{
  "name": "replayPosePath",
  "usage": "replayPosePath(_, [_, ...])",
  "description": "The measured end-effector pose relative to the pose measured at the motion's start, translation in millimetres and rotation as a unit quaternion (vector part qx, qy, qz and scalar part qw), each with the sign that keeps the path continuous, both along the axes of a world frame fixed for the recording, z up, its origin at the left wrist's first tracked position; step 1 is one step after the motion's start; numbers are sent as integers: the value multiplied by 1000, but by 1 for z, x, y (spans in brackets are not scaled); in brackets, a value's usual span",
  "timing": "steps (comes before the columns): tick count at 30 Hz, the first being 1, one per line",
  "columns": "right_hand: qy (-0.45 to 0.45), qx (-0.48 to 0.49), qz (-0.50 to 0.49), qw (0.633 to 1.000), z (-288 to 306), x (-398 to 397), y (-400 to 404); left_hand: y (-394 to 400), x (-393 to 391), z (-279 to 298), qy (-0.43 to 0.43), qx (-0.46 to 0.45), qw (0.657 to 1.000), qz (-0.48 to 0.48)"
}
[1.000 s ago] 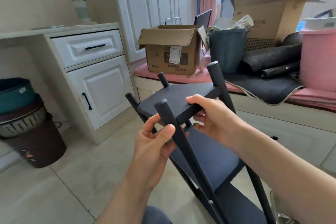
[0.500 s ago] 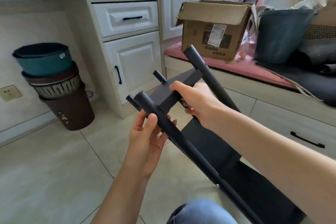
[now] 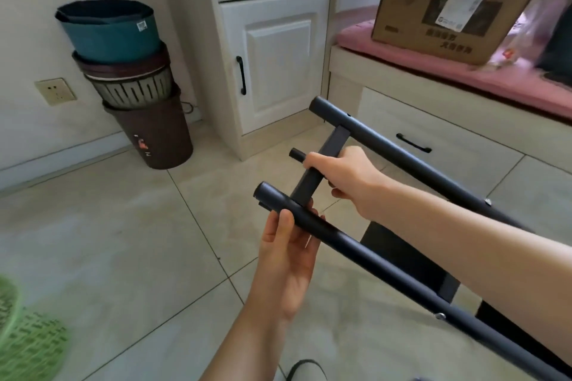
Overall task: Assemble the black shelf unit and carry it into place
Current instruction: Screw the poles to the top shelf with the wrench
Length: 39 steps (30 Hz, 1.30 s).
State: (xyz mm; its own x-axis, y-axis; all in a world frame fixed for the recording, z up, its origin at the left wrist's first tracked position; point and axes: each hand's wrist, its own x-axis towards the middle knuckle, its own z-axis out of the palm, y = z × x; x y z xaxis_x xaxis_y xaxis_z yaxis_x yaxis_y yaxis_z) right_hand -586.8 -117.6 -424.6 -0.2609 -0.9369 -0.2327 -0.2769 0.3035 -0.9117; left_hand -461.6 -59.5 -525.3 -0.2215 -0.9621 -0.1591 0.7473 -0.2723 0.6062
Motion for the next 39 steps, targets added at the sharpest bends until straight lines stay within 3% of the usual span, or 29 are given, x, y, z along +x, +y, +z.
replayPosePath(13, [70,97,81,990,-117,-24,-44,-7,-32,-86,-6,160,987,12])
replayPosePath(19, [24,122,100,987,-159,-30,-51,-8,-39,-105,1,225,974,11])
replayPosePath(29, [7,104,123,987,-176,-19,-64,-25,-24,-109,-7,232,972,31])
replayPosePath(31, [-25,133,142,981,-176,-25,-61,-25,-21,-110,-14,239,970,32])
replayPosePath(33, [-114,199,129,965,-177,-35,-57,-28,-20,-111,-13,253,967,35])
replayPosePath(36, [-274,280,99,915,-181,-50,-53,-31,-20,-111,-10,260,965,39])
replayPosePath(39, [-341,300,116,884,-182,-56,-51,-33,-19,-112,-25,262,964,44])
